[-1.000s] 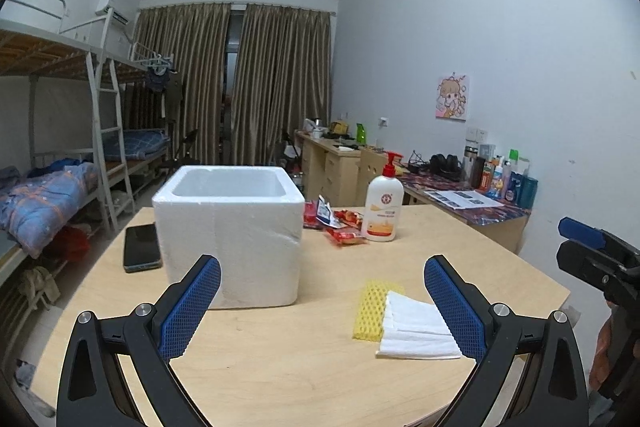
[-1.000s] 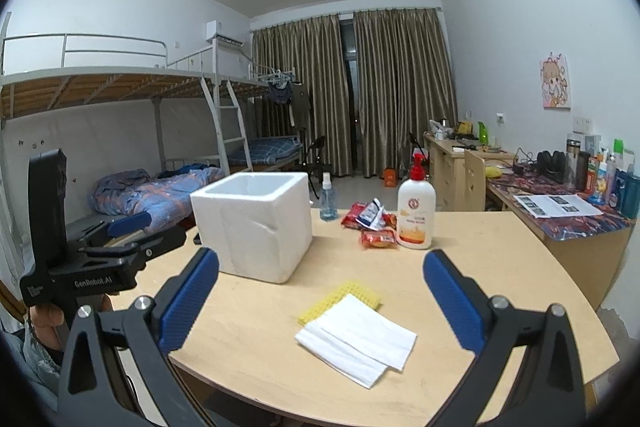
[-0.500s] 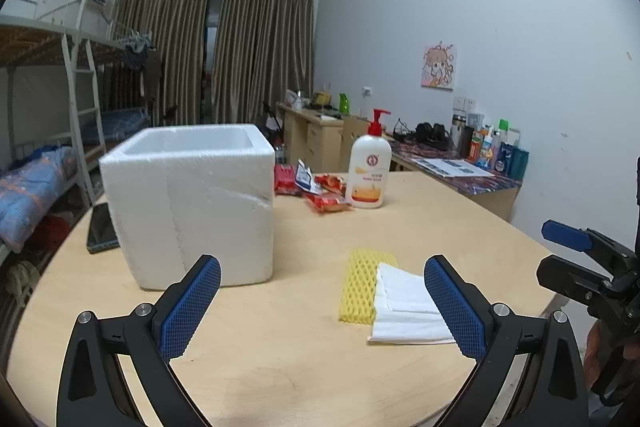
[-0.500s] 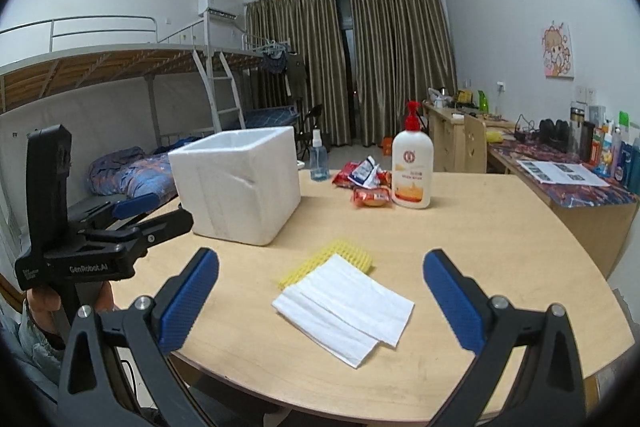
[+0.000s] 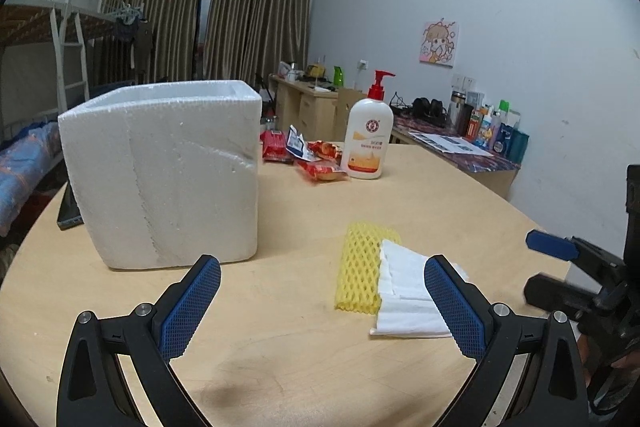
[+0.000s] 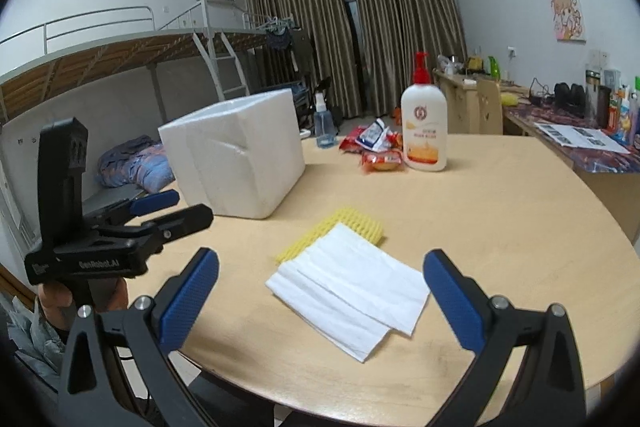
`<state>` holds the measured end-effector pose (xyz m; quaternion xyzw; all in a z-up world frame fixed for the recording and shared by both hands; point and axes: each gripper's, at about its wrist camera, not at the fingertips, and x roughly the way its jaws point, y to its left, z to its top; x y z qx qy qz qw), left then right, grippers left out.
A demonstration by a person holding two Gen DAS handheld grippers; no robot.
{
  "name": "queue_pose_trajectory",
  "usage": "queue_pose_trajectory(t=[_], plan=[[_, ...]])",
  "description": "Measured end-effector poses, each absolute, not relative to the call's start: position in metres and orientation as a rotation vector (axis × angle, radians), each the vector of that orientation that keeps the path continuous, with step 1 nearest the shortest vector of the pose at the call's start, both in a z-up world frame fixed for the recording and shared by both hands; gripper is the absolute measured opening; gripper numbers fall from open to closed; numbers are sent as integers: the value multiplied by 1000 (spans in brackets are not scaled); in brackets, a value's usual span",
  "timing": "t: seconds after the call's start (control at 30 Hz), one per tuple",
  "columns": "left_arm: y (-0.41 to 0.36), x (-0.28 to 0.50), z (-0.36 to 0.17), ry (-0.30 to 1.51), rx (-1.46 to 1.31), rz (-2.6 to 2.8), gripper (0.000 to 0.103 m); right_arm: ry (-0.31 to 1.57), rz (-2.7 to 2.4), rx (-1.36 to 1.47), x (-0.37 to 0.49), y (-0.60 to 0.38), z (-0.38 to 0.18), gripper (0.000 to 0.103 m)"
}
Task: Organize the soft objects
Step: 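Reach the right tool to the white tissues and close on them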
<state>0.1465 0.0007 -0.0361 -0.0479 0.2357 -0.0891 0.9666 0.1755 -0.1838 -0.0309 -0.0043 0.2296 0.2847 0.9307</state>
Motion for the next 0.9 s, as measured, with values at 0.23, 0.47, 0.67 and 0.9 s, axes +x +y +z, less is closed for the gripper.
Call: queue_pose_trajectory(t=[0.23,0.47,0.67,0.9], plan=[[2,160,-40,494,-102,-170,102,537,612,-11,194,-179,-46,103],[4,171,-48,526,-112,-173,102,594,636,-42,205,-170,-59,103],[4,178,-53,543,-120,-175,102,615,636,-78,210,-165,-65,103],[7,183,-56,551,-127,-173,102,653,618,-103,220,-164,-72,103]])
